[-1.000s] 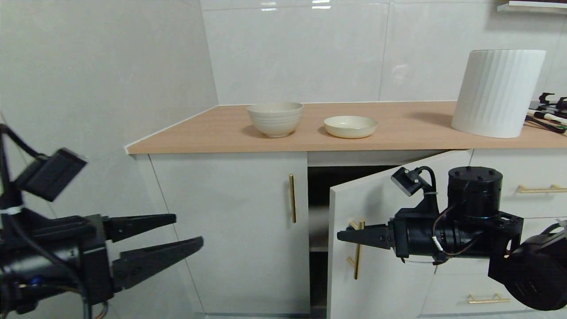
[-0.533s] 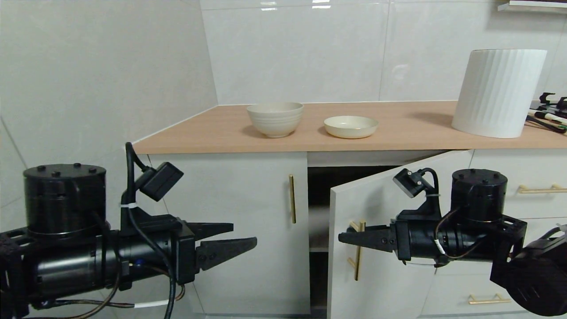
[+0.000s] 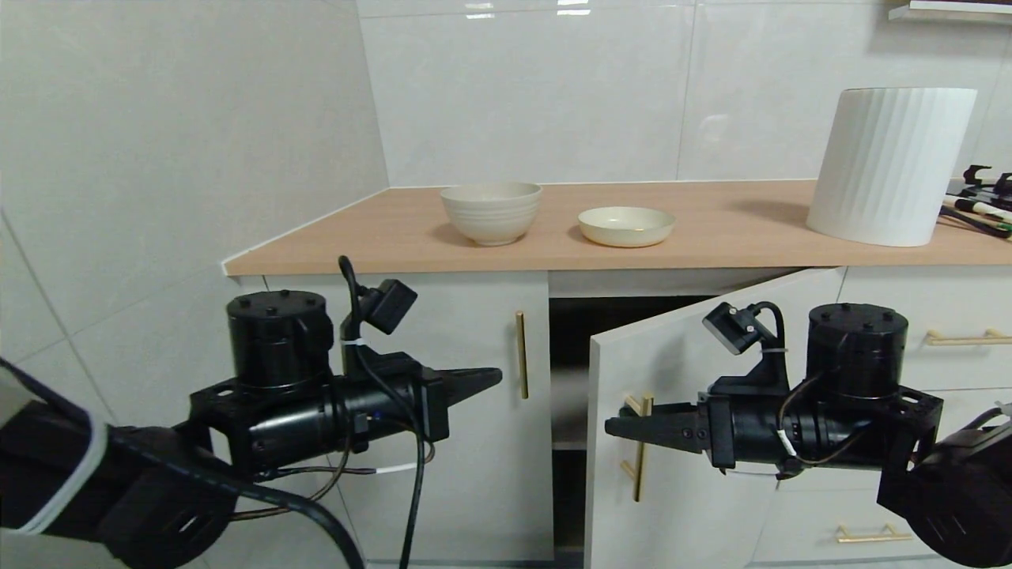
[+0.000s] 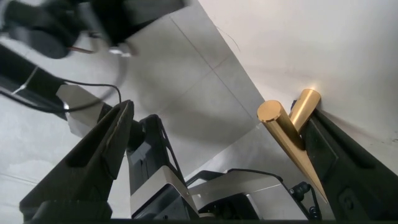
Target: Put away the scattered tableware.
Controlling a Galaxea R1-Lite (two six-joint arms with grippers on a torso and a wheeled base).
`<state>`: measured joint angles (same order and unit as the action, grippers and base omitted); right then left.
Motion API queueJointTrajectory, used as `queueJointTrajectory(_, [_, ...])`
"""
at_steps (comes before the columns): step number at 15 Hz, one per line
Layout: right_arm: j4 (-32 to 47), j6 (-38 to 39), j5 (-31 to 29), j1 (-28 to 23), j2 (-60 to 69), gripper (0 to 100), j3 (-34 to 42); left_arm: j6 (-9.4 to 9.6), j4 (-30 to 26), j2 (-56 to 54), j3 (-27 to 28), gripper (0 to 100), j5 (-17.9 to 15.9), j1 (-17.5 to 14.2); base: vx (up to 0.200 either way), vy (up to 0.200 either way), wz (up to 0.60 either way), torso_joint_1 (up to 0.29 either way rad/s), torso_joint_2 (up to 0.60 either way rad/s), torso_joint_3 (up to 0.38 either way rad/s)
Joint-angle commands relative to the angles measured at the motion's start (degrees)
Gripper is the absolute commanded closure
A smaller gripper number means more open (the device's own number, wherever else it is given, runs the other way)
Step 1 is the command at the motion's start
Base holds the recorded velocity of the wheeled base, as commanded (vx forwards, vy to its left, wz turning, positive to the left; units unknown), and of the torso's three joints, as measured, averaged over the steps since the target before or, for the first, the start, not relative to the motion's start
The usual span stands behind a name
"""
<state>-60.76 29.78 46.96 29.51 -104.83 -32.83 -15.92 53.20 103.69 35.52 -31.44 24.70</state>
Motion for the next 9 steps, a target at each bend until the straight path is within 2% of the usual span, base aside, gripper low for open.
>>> queueJointTrajectory(1, [0.2, 0.0, 0.0, 0.0, -0.1, 0, 0.2, -1.48, 4.2, 9.9, 3.7, 100, 0.2, 3.5, 0.0, 0.0, 0.0, 0.0, 0.0, 0.0])
queueJointTrajectory(3, [0.2, 0.0, 0.0, 0.0, 0.0, 0, 0.2, -2.18, 5.0, 13.7, 7.3, 100, 1.1, 5.8, 0.0, 0.0, 0.0, 0.0, 0.0, 0.0])
queueJointTrajectory(4, [0.2, 0.1, 0.0, 0.0, 0.1, 0, 0.3, -2.18, 6.5, 16.3, 8.7, 100, 3.9, 7.8, 0.0, 0.0, 0.0, 0.0, 0.0, 0.0])
queueJointTrajectory(7, [0.2, 0.0, 0.0, 0.0, 0.6, 0, 0.6, -2.18, 16.2, 22.7, 9.9, 100, 9.4, 10.9, 0.0, 0.0, 0.0, 0.0, 0.0, 0.0])
queueJointTrajectory(9, [0.2, -0.1, 0.0, 0.0, 0.9, 0, 0.7, -2.18, 19.5, 25.9, 11.9, 100, 12.5, 12.1, 0.0, 0.0, 0.0, 0.0, 0.0, 0.0])
